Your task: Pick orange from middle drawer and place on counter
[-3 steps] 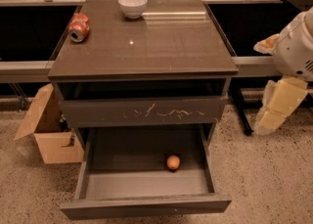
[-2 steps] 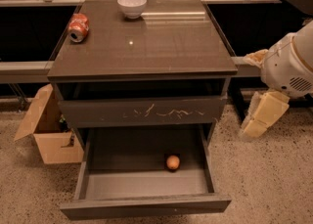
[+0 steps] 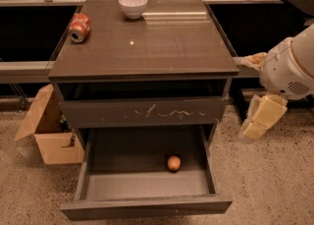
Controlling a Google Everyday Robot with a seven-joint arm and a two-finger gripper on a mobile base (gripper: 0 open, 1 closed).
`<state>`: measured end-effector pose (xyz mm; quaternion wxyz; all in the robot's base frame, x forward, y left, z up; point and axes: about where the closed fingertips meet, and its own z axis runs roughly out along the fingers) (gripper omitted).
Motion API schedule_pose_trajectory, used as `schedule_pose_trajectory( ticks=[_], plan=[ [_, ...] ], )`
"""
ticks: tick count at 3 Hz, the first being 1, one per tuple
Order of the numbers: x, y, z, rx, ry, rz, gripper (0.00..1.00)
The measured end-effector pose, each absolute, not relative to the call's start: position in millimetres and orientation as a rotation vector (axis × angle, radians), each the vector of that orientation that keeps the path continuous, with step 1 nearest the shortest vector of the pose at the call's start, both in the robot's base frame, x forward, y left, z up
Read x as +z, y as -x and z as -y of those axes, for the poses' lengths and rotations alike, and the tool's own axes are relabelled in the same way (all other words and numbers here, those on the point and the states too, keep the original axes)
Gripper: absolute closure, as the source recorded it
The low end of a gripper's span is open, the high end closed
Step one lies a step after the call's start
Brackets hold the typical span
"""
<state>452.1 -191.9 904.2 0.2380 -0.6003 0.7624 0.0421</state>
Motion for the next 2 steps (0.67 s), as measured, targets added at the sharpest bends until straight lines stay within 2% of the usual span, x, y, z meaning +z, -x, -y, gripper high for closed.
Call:
schedule_pose_trajectory(
  ticks=[2],
  plan=[
    [826.9,-469.4,181.2,0.207,1.686,-2.049,0.00]
  ],
)
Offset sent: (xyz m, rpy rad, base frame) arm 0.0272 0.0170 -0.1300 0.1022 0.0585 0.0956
